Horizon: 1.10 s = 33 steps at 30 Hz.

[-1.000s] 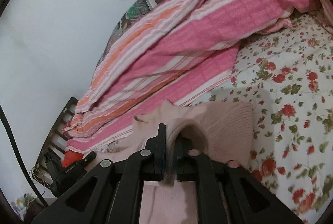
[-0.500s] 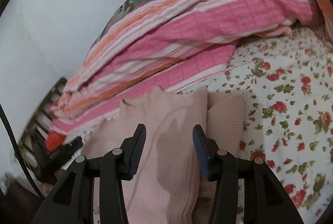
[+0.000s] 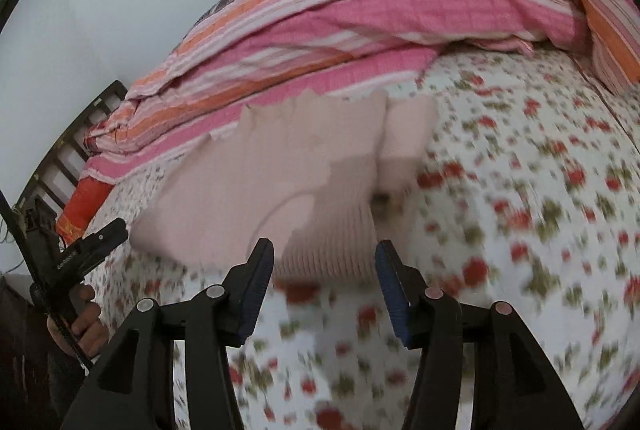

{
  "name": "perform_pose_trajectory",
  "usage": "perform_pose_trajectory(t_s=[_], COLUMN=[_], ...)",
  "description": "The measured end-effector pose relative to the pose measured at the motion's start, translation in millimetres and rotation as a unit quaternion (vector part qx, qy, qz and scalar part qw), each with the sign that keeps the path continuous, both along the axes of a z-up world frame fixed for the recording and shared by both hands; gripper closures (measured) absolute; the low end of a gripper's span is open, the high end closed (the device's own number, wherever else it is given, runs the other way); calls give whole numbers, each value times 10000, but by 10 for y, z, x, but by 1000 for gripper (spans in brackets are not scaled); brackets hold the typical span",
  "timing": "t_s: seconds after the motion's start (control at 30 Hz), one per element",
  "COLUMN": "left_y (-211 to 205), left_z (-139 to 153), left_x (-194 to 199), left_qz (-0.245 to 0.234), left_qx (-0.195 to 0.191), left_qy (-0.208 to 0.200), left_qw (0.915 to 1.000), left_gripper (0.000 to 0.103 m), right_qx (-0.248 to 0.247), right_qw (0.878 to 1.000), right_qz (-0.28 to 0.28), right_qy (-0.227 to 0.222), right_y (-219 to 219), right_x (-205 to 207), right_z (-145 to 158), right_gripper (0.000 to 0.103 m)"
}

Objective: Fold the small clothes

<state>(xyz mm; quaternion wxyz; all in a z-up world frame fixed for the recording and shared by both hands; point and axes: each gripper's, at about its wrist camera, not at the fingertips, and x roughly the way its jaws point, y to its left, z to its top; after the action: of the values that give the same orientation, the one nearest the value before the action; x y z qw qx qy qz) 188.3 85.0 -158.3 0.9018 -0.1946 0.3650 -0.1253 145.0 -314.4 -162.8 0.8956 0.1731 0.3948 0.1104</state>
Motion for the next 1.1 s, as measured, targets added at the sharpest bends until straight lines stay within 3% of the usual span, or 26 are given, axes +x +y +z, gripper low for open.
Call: perform_pose_trajectory(t_s=[0.13,0.23,0.37,0.47,0.53,0.6,0.67,0.77,0.9,1.1], left_y=[-33,6,78,100,80,38,12,3,-16,13], left_z=[-231,-271,-326,-354,-348,-335,-321,-356,-320,-140], left_x=[31,111,273,360,386,429,464,493,401,-31], left_qz=[-141,30,221,443,530,602,726,685,676,367], left_qx=[-142,-421,-988,-1188,-1187,-1032,-835,-816,-573,-703], left_qy=[382,321,370,369,333,302,306,383,354,358], left_qw=[9991,9986,9942,9912,9910,9924,9934,9936,9954,9962], left_gripper=[39,39,39,40,40,42,66,90,93,94], right_qx=[251,360,1037,1434,1551,1420,1387,1622,1685,1459], right_qw=[9992,9990,9941,9883,9858,9866,9868,9834,9831,9882], right_qz=[88,12,-150,-453,-612,-761,-794,-757,-632,-410], right_qy=[304,249,264,245,212,237,259,312,328,225], right_y=[42,100,64,-19,-52,-52,-52,-89,-121,-152], right_x=[-18,9,164,314,394,460,512,543,481,97], right_z=[-184,-235,-301,-361,-377,-403,-426,-453,-371,-152], right_gripper=[50,48,44,44,48,58,76,91,94,94])
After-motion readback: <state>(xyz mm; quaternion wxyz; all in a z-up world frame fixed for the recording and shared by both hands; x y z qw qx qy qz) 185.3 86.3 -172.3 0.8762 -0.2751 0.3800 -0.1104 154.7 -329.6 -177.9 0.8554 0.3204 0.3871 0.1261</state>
